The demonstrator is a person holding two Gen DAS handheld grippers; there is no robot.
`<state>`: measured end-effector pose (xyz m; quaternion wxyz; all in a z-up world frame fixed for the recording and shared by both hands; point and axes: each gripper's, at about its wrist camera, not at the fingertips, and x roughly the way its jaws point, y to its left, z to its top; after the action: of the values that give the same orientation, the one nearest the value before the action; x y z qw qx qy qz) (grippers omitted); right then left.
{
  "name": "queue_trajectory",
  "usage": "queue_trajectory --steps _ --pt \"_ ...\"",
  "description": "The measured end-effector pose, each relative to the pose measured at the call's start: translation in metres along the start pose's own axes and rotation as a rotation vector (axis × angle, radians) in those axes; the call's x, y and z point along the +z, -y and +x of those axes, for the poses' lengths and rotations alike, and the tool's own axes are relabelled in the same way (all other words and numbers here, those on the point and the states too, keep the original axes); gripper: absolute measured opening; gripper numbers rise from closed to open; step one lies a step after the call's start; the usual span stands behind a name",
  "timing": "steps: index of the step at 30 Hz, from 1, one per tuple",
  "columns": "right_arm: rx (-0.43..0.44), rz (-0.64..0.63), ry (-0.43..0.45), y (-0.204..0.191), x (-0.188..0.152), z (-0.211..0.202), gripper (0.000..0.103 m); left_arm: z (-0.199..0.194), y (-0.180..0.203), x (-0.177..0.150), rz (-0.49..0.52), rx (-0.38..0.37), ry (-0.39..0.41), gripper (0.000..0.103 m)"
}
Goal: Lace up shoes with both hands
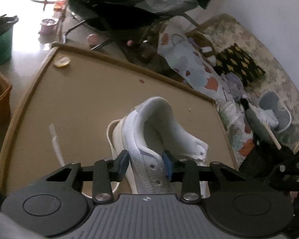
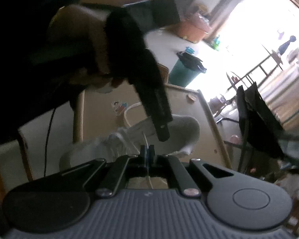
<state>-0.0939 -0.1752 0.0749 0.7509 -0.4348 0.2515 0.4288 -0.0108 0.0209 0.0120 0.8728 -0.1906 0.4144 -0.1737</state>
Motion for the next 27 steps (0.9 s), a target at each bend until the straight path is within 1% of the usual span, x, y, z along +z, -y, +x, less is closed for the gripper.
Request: queue_trajectory --steps 3,4,7,10,12,14,16,18,27 --pt "0.001 -0.040 -0.010 0.001 0.003 0.008 0.000 0.005 -0.004 0.010 0.032 -0.021 -0.013 0.036" --pt "0.004 -0.047 -0.010 0.002 0.005 0.010 0.000 0.005 -0.006 0.014 0.029 -0.027 -0.002 0.036" --pt "0.013 -0.071 -0.012 0.003 0.011 0.017 0.000 -0.005 -0.015 0.019 -0.036 -0.057 0.041 0.038" --pt "0.025 -0.109 -0.018 0.002 0.014 0.025 0.000 -0.017 -0.018 0.012 -0.063 -0.049 0.065 0.039" --pt "0.034 -0.126 -0.020 0.000 0.012 0.027 0.000 -0.026 -0.021 0.005 -0.079 -0.043 0.079 0.042" --pt "0.037 -0.144 -0.025 -0.001 0.012 0.030 0.000 -0.034 -0.025 -0.001 -0.120 -0.059 0.092 0.043" --pt "0.045 -0.152 -0.029 -0.002 0.012 0.033 0.000 -0.039 -0.024 -0.007 -0.141 -0.064 0.100 0.044" --pt "0.049 -0.159 -0.030 -0.002 0.012 0.035 0.000 -0.042 -0.021 -0.012 -0.148 -0.059 0.108 0.046" --pt "0.065 -0.170 -0.026 -0.004 0.013 0.040 0.000 -0.051 -0.020 -0.022 -0.182 -0.055 0.119 0.046"
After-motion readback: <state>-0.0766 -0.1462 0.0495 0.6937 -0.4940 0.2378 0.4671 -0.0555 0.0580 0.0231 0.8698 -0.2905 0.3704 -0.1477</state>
